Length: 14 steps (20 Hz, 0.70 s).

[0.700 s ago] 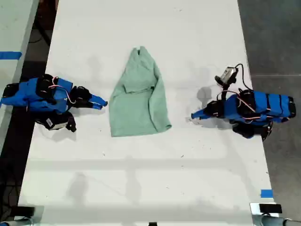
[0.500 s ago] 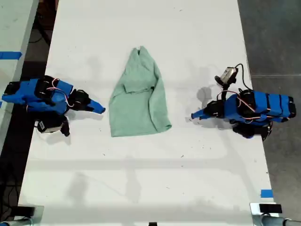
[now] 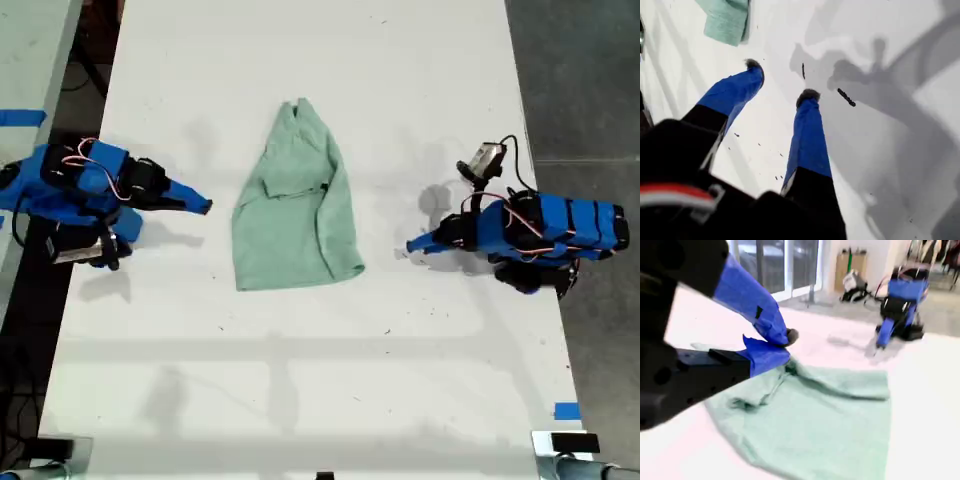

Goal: Fold t shirt

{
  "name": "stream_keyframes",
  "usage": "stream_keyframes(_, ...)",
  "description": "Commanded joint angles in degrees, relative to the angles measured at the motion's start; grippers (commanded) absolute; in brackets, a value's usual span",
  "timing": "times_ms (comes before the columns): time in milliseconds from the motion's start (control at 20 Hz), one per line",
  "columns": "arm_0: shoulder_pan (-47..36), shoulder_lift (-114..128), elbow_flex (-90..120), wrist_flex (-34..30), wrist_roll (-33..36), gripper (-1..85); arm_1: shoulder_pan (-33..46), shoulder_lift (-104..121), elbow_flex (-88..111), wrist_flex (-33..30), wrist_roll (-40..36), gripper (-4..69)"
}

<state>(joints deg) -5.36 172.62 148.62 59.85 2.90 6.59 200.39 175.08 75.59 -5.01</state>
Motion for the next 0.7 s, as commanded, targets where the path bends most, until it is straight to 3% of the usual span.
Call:
stream_keyframes(0,-10.37,-35.16,-29.27,11.51,11.34,14.4,0.0,0.53,3.16,0.26,-0.88,17.1)
stream_keyframes(50,-13.71,-40.34,-34.8,13.97,15.38,16.4,0.0,0.53,3.16,0.26,-0.88,17.1)
stream_keyframes(150,-13.01,-44.03,-39.2,16.61,13.89,17.0,-0.09,0.53,3.16,0.26,-0.88,17.1)
stream_keyframes(300,-8.09,-41.75,-29.71,17.49,-1.14,17.1,-0.09,0.53,3.16,0.26,-0.79,17.1)
stream_keyframes(450,-5.62,-33.57,-13.45,8.26,-12.13,15.1,0.0,0.53,3.16,0.26,-0.88,17.1)
stream_keyframes(650,-0.44,-34.98,-6.42,-2.9,-15.82,14.3,0.0,0.53,3.16,0.26,-0.88,17.1)
